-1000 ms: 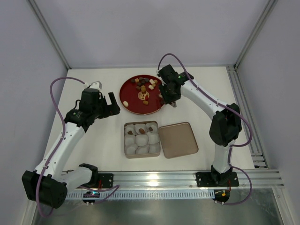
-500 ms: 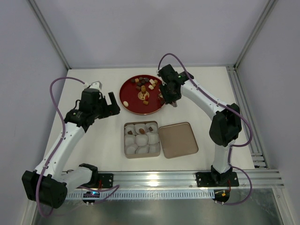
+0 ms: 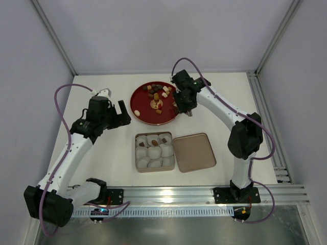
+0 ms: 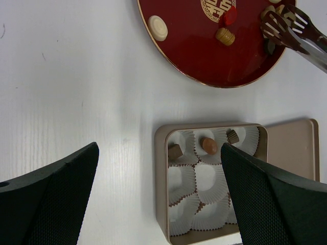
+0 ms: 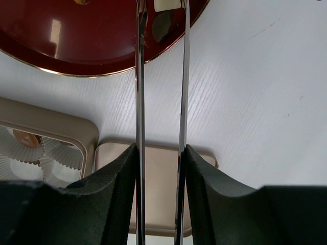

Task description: Pack the chocolate

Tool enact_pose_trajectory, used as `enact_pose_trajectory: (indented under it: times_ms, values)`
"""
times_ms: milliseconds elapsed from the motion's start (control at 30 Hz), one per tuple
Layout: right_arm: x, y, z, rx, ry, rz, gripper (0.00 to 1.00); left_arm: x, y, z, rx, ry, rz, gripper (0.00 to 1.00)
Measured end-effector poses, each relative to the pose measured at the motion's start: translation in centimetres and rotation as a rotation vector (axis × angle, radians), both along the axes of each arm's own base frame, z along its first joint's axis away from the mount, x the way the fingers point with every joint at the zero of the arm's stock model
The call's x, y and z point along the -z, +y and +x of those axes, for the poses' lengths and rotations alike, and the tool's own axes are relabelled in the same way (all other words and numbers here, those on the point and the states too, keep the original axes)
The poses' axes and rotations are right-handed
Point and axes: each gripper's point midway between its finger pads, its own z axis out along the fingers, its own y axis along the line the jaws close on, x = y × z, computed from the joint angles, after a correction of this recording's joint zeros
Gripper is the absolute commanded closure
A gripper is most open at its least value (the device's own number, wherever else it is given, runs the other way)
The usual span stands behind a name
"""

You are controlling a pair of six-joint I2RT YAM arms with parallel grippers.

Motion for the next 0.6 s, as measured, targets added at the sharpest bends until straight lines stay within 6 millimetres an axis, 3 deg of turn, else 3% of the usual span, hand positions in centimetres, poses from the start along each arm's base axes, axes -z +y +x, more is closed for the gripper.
enact_pose_trajectory:
  times_ms: [600]
  values:
    - [0.80,0.01,-0.01,0.000,0.018,-0.012,0.58,0.00,0.00,0.00,0.000,0.000,0.000,0.00]
